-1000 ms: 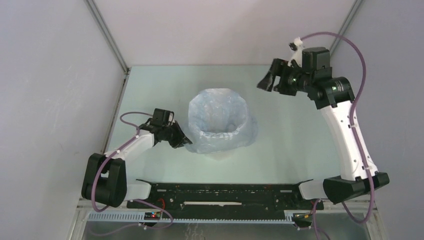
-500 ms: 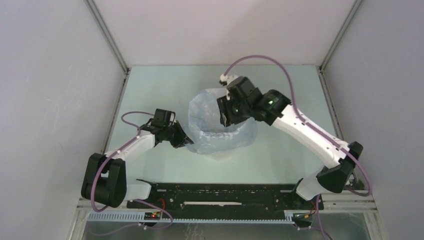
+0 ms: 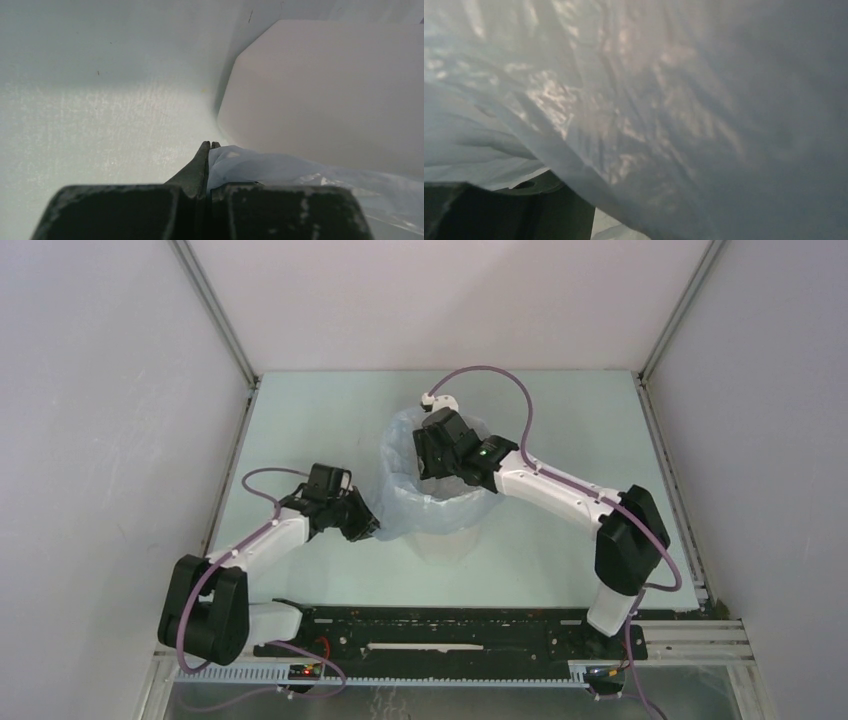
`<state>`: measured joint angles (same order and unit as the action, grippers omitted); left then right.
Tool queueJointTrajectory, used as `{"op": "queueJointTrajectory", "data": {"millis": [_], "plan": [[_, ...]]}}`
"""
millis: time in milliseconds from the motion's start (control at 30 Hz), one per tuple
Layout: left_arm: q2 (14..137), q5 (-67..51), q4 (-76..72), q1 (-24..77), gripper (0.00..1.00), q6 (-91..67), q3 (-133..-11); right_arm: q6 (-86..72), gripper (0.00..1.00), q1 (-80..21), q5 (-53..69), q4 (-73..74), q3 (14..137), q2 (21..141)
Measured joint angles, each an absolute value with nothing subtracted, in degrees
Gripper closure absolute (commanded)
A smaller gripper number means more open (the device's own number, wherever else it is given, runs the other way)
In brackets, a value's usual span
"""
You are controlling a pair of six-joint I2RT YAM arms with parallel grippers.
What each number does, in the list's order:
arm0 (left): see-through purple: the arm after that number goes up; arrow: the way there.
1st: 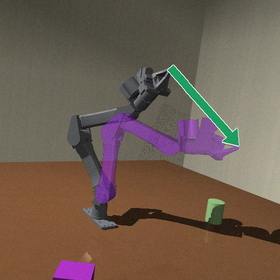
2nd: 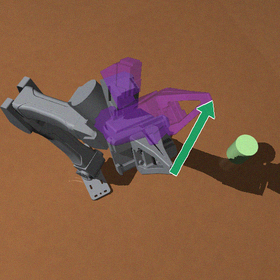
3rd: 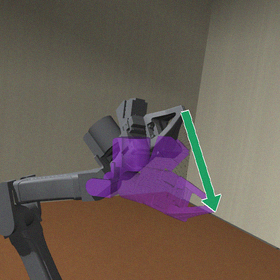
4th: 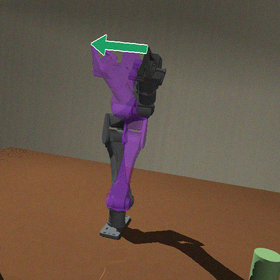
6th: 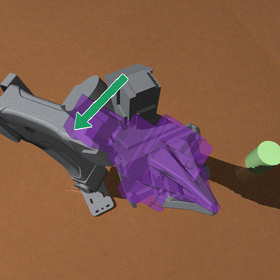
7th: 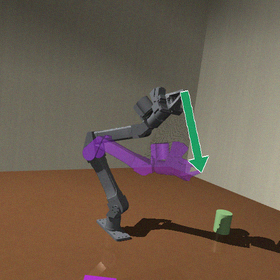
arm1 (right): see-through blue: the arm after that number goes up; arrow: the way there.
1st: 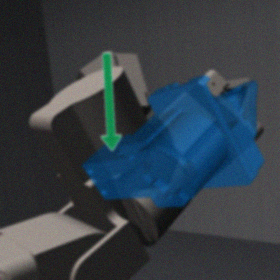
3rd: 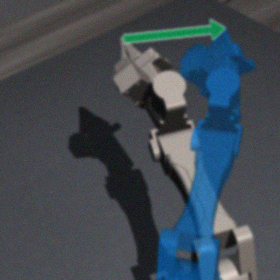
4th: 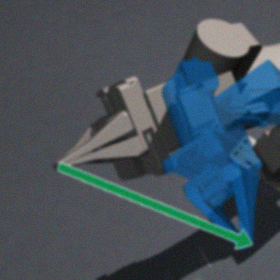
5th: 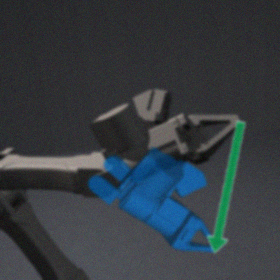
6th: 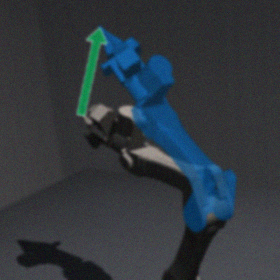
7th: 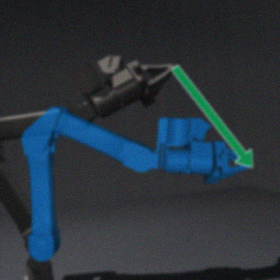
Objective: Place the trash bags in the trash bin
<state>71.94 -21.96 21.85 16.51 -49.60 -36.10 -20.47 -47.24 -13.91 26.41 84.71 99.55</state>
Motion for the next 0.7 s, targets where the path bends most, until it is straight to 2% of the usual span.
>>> {"op": "queueJointTrajectory", "data": {"millis": [233,400,533,700], "plan": [[71.77,-20.91,21.45,17.47,1.0,-50.15,-35.55,-21.52,0.27,-47.35,-13.87,21.06,84.71,100.49],[71.72,-20.84,20.53,18.09,1.0,-50.61,-35.55,-20.67,0.2,-47.66,-12.82,23.35,84.27,97.08],[71.66,-20.8,19.77,18.26,1.0,-50.61,-34.65,-19.57,0.2,-47.72,-10.37,28.51,84.03,89.67],[72.03,-20.73,19.86,18.26,1.0,-50.59,-32.99,-18.85,0.29,-48.12,-10.76,27.73,81.12,83.13]]}}
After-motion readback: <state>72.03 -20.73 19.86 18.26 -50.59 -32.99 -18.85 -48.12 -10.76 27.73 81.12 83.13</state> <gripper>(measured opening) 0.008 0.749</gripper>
